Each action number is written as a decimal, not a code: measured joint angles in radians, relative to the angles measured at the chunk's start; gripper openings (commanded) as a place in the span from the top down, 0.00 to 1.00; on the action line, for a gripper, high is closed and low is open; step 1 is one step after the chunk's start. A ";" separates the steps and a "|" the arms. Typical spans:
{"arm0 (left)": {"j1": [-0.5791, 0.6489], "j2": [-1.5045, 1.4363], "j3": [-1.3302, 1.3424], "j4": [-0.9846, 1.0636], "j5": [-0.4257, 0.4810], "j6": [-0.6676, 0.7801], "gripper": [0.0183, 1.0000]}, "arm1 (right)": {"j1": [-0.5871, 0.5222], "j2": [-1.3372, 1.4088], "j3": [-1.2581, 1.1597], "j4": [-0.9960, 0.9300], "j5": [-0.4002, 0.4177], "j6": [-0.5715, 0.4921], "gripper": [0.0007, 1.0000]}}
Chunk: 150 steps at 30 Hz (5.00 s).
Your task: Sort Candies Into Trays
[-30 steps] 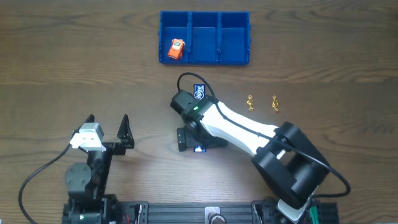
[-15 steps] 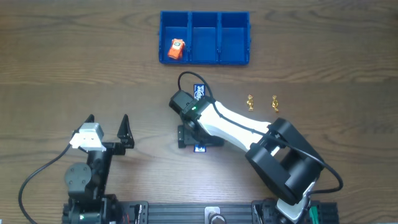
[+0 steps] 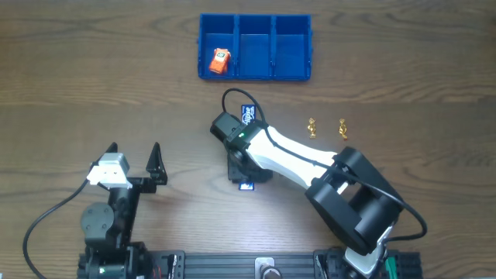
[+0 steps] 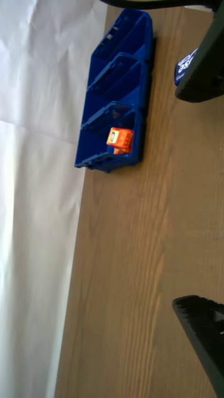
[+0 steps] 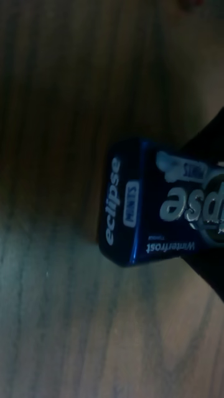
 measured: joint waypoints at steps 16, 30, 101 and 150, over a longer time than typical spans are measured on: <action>0.000 0.000 0.000 0.000 0.000 0.000 0.00 | 0.001 -0.077 0.237 -0.266 0.207 -0.002 0.93; 0.000 0.000 0.000 0.000 0.000 0.000 0.00 | -0.285 -0.039 0.734 -0.021 0.420 -0.234 0.92; 0.000 -0.001 0.000 0.000 0.000 0.000 0.00 | -0.149 0.261 0.452 -0.129 0.207 -0.101 0.20; 0.000 -0.001 0.000 0.000 0.000 0.000 0.00 | -0.336 0.251 0.937 -0.101 0.347 -0.294 0.86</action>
